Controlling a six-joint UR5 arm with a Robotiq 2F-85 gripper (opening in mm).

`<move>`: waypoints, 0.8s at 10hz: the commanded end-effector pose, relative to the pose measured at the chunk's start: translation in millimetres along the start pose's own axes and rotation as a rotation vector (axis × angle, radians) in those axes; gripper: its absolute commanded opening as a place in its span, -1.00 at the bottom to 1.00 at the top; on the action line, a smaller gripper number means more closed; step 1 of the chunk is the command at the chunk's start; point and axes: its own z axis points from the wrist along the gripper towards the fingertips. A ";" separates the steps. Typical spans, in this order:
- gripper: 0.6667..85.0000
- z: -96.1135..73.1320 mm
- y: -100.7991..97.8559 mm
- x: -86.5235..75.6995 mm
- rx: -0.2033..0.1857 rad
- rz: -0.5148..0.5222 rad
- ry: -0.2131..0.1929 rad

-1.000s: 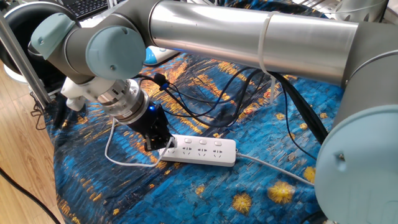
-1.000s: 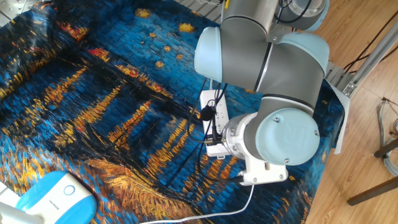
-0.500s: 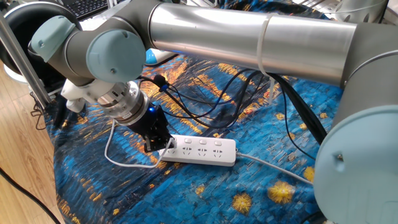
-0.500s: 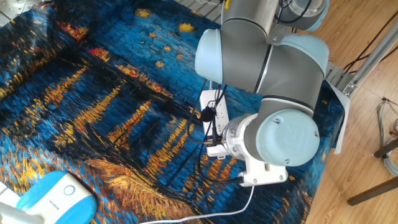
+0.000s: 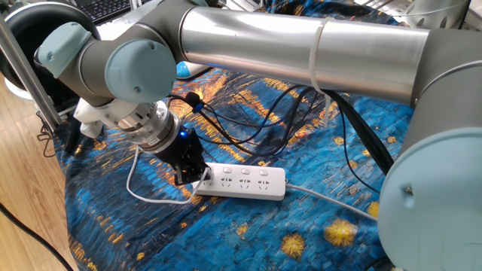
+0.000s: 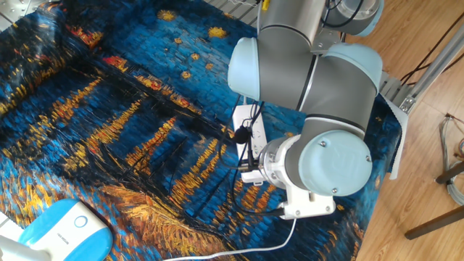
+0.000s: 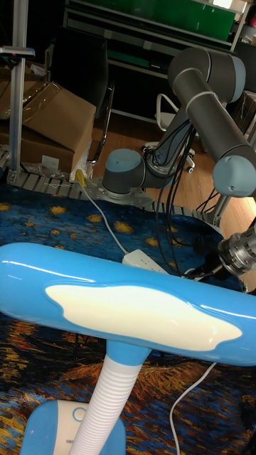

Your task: Plug in the power cord of the desk lamp, turn on the socket, and light up the desk lamp

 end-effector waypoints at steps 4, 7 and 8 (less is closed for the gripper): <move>-0.98 7.2 4.3 -10.1 -0.020 0.007 0.030; -0.98 10.6 10.9 -23.3 -0.045 0.027 0.028; -0.98 18.3 7.0 -22.7 -0.051 0.015 0.014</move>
